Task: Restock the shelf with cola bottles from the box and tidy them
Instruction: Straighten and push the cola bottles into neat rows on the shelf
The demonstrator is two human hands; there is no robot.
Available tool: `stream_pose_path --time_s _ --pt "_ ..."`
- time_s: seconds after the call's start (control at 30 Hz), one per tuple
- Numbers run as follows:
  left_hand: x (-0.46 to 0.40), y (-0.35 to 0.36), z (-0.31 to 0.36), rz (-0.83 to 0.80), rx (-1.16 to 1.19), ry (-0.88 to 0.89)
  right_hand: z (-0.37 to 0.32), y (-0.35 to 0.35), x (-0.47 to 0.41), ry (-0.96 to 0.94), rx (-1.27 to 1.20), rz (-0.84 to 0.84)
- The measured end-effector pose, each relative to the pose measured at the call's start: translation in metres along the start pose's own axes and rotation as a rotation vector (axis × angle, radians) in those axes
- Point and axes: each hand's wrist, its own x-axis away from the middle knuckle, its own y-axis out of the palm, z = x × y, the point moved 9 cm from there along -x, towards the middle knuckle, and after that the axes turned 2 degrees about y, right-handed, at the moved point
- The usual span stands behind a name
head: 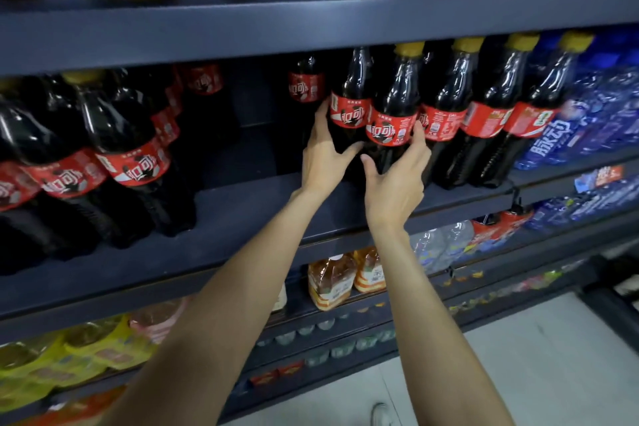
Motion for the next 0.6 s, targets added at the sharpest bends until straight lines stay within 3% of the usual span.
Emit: stream_pose_path --time_s 0.37,0.6 --pt "0.025 -0.129 -0.048 0.432 -0.189 -0.045 -0.018 0.030 0.019 -0.060 -0.377 -0.304" --pt "-0.011 -0.145 -0.069 0.514 -0.336 -0.152 -0.046 0.067 0.022 -0.078 -0.448 -0.428"
